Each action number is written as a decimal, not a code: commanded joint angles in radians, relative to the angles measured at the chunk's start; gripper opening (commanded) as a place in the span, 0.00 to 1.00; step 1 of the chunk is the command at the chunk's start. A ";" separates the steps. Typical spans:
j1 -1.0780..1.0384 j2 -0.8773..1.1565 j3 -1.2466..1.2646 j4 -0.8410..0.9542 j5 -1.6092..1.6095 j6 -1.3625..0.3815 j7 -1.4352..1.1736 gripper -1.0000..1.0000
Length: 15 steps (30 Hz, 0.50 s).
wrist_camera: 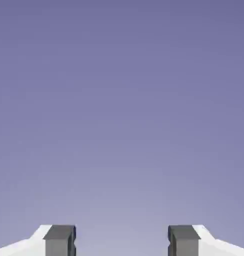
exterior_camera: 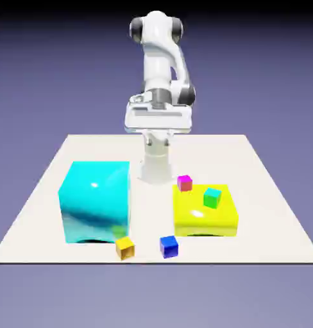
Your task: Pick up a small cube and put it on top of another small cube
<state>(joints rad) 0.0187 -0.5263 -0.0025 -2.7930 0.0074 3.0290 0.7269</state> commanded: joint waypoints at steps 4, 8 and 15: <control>0.022 0.145 -0.008 0.056 0.025 -0.026 -0.047 0.50; 0.044 0.290 -0.016 0.113 0.049 -0.053 -0.094 0.50; 0.083 0.544 -0.031 0.211 0.092 -0.099 -0.176 0.50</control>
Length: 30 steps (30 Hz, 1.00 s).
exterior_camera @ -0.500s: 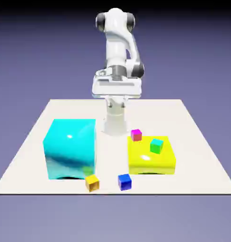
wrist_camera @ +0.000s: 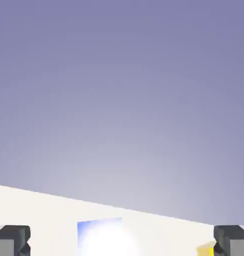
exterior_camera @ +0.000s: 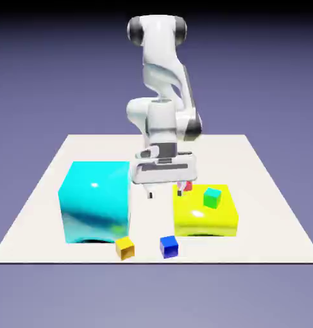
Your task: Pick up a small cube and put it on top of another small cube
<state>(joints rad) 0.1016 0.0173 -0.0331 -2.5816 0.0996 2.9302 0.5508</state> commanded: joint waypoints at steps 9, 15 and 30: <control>0.040 0.260 -0.015 0.101 0.044 -0.047 -0.084 0.50; -0.004 0.472 0.039 0.170 0.076 0.097 -0.114 0.50; 0.290 0.001 -0.110 0.007 -0.007 -0.229 -0.369 0.00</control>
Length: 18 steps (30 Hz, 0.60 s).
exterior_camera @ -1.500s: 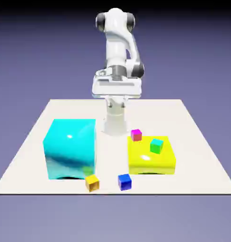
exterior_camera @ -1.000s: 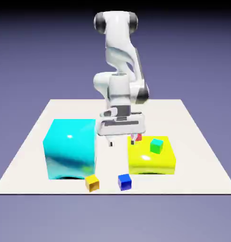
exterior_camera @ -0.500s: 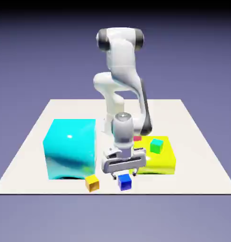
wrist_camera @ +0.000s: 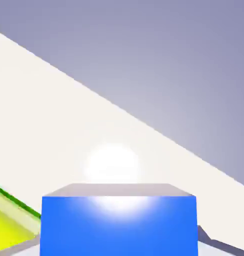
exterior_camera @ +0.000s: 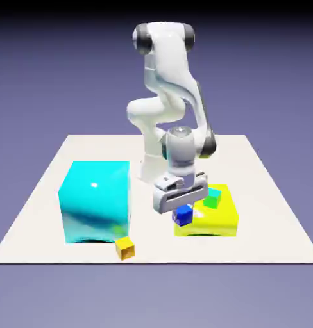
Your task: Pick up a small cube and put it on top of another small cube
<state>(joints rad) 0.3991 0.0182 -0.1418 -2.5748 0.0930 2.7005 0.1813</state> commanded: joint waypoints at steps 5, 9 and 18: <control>0.167 -0.181 -0.068 -0.066 -0.036 -0.127 -0.200 0.00; 0.307 -0.326 -0.122 -0.119 -0.064 -0.228 -0.359 0.00; 0.392 -0.179 -0.149 -0.176 0.044 -0.036 -0.502 0.00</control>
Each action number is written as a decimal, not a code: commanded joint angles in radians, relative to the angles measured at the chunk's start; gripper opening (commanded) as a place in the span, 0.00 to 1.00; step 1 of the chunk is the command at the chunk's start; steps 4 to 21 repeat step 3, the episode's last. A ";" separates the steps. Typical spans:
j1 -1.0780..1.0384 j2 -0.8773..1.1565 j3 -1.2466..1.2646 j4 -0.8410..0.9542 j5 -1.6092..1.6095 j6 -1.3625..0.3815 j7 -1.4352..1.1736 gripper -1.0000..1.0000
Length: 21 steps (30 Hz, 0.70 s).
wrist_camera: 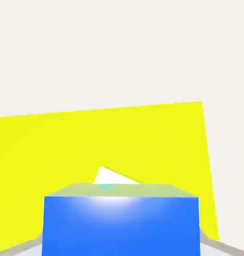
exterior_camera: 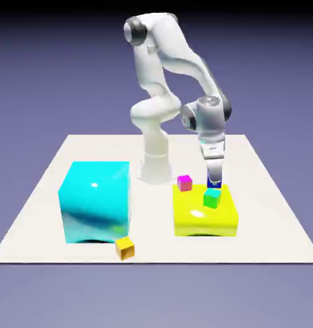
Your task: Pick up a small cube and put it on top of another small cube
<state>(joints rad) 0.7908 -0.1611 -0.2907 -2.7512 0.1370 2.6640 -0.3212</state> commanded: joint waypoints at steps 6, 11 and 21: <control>-0.007 -0.036 0.002 0.007 -0.022 -0.041 0.017 1.00; -0.007 -0.036 0.002 0.007 -0.022 -0.041 0.017 1.00; -0.007 -0.036 0.002 0.007 -0.022 -0.041 0.017 1.00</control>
